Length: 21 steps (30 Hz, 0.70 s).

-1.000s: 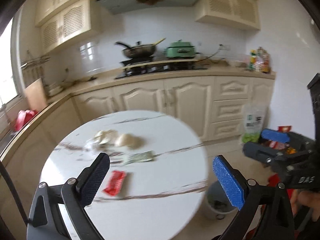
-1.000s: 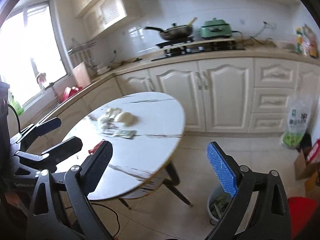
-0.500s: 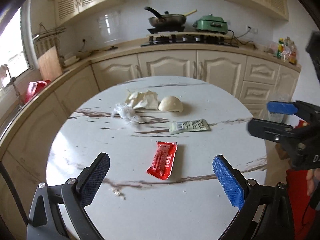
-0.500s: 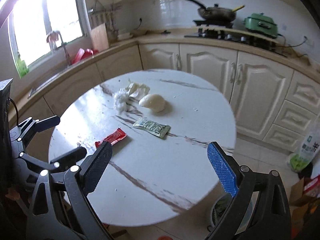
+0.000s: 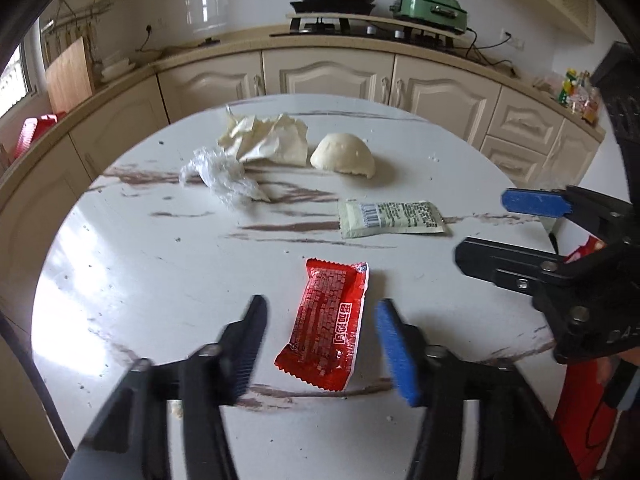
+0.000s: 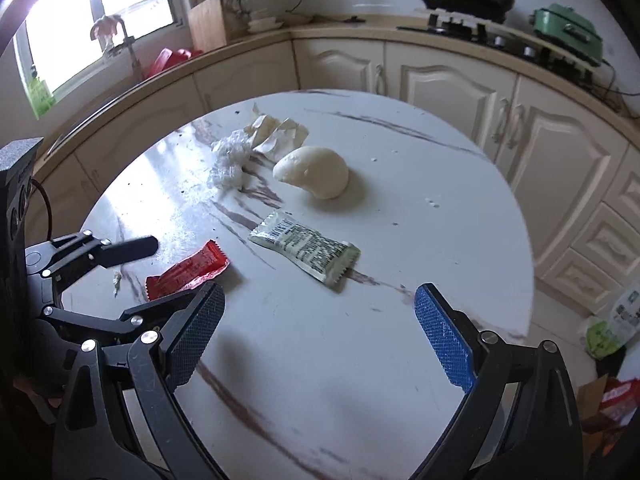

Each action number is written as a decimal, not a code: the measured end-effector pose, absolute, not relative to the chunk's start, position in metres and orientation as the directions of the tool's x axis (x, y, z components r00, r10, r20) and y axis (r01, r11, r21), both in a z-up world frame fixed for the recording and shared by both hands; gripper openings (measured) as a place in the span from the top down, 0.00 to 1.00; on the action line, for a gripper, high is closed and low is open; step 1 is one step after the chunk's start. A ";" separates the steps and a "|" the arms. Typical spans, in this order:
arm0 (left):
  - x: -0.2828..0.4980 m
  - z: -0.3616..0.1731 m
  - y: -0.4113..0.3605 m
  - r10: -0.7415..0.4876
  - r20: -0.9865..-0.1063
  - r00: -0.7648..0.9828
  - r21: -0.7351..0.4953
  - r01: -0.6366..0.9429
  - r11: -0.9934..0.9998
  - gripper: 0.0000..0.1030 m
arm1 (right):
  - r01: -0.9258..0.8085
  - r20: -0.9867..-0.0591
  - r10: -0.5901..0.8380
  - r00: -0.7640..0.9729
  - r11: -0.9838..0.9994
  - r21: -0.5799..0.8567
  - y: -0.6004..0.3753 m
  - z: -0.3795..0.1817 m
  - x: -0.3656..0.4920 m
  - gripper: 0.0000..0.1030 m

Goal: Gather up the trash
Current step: 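Grasp the red wrapper with the left tool while the right tool grasps the green-white sachet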

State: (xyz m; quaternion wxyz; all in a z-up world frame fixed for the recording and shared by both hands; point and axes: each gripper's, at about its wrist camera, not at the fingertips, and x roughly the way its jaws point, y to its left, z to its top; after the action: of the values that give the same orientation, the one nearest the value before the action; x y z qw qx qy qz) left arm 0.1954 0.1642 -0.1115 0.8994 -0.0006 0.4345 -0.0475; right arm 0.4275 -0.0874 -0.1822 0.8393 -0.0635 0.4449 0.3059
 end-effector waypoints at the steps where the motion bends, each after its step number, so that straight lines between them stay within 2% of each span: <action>1: 0.197 -0.112 0.161 -0.089 -0.784 0.614 -0.047 0.085 0.995 0.68 | -0.573 -0.790 0.452 0.415 0.804 0.159 -0.085 -0.184 0.430 0.07; 3: 0.212 -0.113 0.157 -0.098 -0.785 0.611 -0.058 0.086 0.995 0.71 | -0.588 -0.794 0.454 0.404 0.794 0.154 -0.077 -0.188 0.435 0.07; 8: 0.210 -0.110 0.156 -0.107 -0.776 0.622 -0.087 0.064 0.994 0.89 | -0.615 -0.817 0.435 0.379 0.778 0.129 -0.058 -0.197 0.448 0.08; 16: 0.212 -0.113 0.173 -0.117 -0.771 0.626 -0.120 0.039 0.992 0.90 | -0.660 -0.851 0.414 0.323 0.743 0.111 -0.035 -0.209 0.462 0.18; 19: 0.215 -0.115 0.173 -0.115 -0.771 0.626 -0.117 0.039 0.992 0.88 | -0.674 -0.859 0.392 0.330 0.735 0.077 -0.029 -0.209 0.462 0.33; 21: 0.216 -0.116 0.171 -0.110 -0.771 0.627 -0.112 0.037 0.993 0.87 | -0.685 -0.864 0.378 0.332 0.726 0.054 -0.026 -0.208 0.460 0.38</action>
State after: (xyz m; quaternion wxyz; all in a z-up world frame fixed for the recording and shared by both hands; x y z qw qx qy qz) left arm 0.2162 0.1710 -0.1162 0.9010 -0.0428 0.4298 -0.0409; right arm 0.4597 -0.0261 -0.2082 0.7998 -0.1625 0.4728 0.3323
